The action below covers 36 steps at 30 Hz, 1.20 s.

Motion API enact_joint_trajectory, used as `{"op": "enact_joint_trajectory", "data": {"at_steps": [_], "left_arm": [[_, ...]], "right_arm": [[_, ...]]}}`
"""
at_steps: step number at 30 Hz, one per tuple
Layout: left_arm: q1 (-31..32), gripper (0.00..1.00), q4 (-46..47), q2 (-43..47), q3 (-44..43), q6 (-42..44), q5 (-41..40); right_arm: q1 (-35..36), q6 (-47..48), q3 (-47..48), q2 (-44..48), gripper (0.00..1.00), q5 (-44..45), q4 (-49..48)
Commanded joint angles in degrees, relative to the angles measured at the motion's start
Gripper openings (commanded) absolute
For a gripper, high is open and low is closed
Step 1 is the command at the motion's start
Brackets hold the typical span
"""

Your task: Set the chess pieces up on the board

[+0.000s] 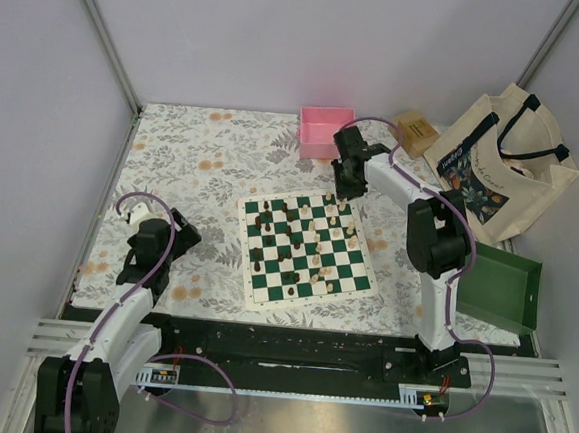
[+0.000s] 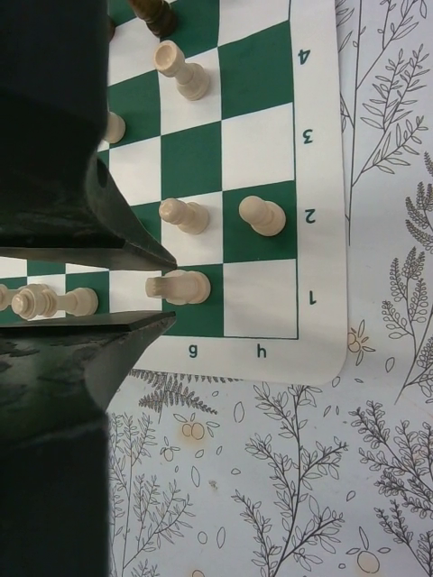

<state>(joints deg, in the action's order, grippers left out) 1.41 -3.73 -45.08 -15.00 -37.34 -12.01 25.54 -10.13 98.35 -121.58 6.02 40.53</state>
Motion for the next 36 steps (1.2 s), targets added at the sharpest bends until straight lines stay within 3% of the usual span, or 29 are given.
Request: {"op": "enact_joint_trajectory", "data": {"at_steps": [1,12,19,36], "left_arm": [[-0.09,0.99,2.58,0.35,-0.55,0.25,-0.38],[0.00,0.99,2.50,0.34,-0.55,0.16,-0.47],[-0.09,0.99,2.41,0.34,-0.55,0.16,-0.65],[-0.09,0.99,2.32,0.26,-0.64,0.08,-0.73]], "right_arm": [[-0.23,0.29,1.85,-0.59,0.33,-1.45,0.69],[-0.32,0.11,1.85,-1.82,0.27,-1.80,0.69],[-0.32,0.37,1.50,-0.50,0.14,-1.01,0.69],[-0.40,0.73,0.18,1.69,0.11,0.83,0.86]]}}
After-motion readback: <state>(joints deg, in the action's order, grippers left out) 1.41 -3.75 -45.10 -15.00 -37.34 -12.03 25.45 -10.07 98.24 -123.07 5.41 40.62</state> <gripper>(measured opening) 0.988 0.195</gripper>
